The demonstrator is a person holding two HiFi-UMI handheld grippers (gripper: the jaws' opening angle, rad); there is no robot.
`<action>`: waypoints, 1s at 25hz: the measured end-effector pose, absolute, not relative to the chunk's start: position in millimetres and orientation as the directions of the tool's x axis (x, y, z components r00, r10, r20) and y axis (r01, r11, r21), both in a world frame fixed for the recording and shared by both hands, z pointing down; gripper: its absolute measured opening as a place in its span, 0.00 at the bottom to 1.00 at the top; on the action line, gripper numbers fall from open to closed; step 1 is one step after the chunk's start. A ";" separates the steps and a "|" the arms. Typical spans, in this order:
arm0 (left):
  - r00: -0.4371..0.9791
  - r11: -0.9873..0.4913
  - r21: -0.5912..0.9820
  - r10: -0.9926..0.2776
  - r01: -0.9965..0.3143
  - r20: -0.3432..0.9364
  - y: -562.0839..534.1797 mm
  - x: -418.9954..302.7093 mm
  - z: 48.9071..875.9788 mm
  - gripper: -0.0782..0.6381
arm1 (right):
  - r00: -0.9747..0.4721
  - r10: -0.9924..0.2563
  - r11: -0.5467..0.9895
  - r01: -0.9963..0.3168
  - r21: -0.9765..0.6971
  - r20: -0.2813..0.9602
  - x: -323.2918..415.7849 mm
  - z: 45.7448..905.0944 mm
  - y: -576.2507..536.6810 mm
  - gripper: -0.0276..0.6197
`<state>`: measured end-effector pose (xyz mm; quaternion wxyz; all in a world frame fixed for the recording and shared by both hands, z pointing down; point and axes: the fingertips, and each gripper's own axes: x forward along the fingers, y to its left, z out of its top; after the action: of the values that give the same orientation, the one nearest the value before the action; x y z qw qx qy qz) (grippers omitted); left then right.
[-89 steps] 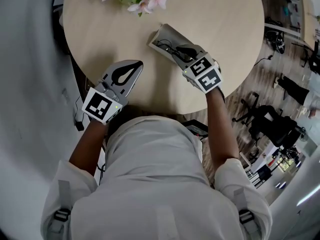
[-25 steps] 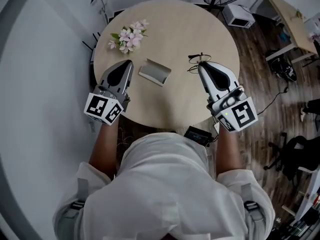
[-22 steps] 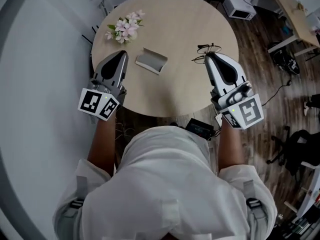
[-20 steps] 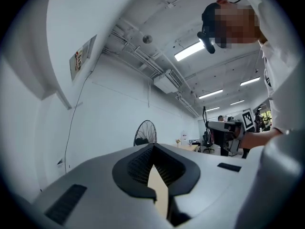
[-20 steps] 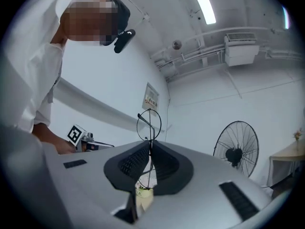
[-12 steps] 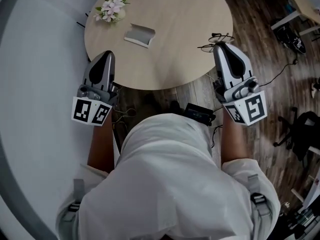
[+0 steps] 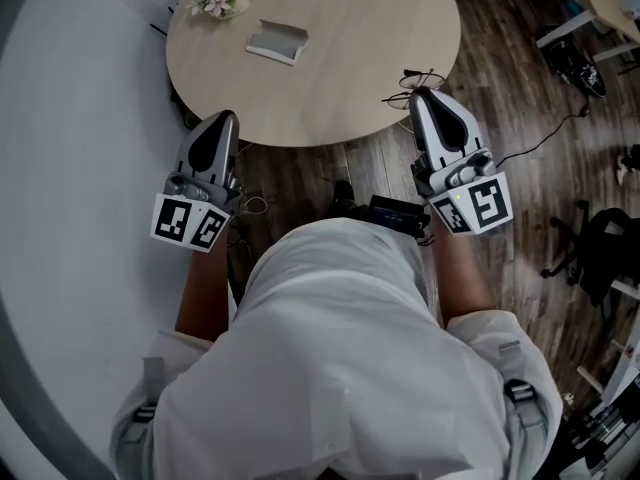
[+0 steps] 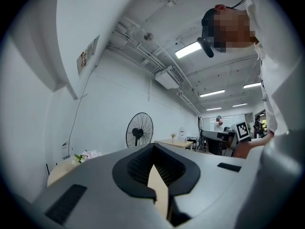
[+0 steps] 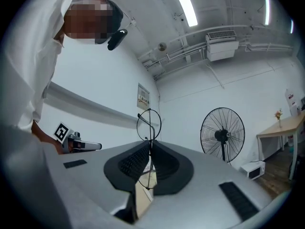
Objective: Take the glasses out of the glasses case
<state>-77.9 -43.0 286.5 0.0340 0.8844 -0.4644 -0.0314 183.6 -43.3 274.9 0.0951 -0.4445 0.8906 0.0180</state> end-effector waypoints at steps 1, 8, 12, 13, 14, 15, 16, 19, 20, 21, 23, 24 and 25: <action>0.568 -0.568 0.105 -0.822 -0.817 -0.026 -36.8 -78.4 289.0 0.13 | -0.591 -0.789 0.607 -0.793 -0.061 -0.168 178.5 279.4 -40.1 0.09; 0.598 -0.592 0.196 -0.801 -0.782 -0.033 42.4 -85.3 312.6 0.13 | -0.630 -0.774 0.633 -0.770 -0.081 -0.064 137.0 305.3 18.9 0.09; 0.632 -0.622 0.222 -0.774 -0.751 -0.029 86.3 -87.7 333.1 0.13 | -0.662 -0.749 0.662 -0.745 -0.081 -0.031 111.9 314.5 47.7 0.09; 0.624 -0.613 0.230 -0.780 -0.755 -0.031 92.1 -89.4 335.8 0.13 | -0.673 -0.739 0.672 -0.736 -0.081 -0.024 106.8 316.2 52.5 0.09; 0.612 -0.601 0.240 -0.790 -0.762 -0.034 96.1 -92.1 337.6 0.13 | -0.683 -0.730 0.682 -0.727 -0.080 -0.017 102.0 318.1 56.9 0.09; 0.597 -0.586 0.251 -0.802 -0.771 -0.039 98.4 -94.9 338.2 0.13 | -0.694 -0.720 0.692 -0.717 -0.080 -0.011 98.0 319.5 60.2 0.09; 0.582 -0.571 0.259 -0.812 -0.779 -0.043 99.2 -97.1 337.6 0.13 | -0.704 -0.711 0.702 -0.708 -0.082 -0.006 95.2 320.0 62.2 0.09; 0.556 -0.546 0.263 -0.830 -0.795 -0.043 98.9 -96.9 332.3 0.13 | -0.726 -0.687 0.723 -0.685 -0.087 0.001 93.0 317.8 63.8 0.09; 0.553 -0.544 0.257 -0.832 -0.799 -0.041 99.5 -95.4 330.3 0.13 | -0.732 -0.681 0.729 -0.679 -0.088 0.002 93.6 317.3 64.1 0.09; 0.550 -0.542 0.248 -0.834 -0.803 -0.041 100.5 -94.1 328.2 0.13 | -0.737 -0.676 0.734 -0.674 -0.088 0.001 94.2 317.3 64.2 0.09; 0.539 -0.532 0.230 -0.842 -0.815 -0.038 102.7 -93.1 325.3 0.13 | -0.745 -0.667 0.742 -0.664 -0.091 -0.004 95.2 319.1 63.8 0.09; 0.529 -0.523 0.224 -0.848 -0.822 -0.037 103.5 -93.3 325.2 0.13 | -0.748 -0.663 0.745 -0.660 -0.092 -0.007 95.8 321.0 63.4 0.09; 0.518 -0.512 0.220 -0.855 -0.830 -0.035 103.3 -94.1 326.4 0.13 | -0.751 -0.660 0.749 -0.657 -0.092 -0.010 96.3 323.9 62.5 0.09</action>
<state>-94.1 103.3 326.4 0.0881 0.8667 -0.4860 -0.0696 96.3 62.5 323.9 0.0209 -0.3521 0.9348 -0.0411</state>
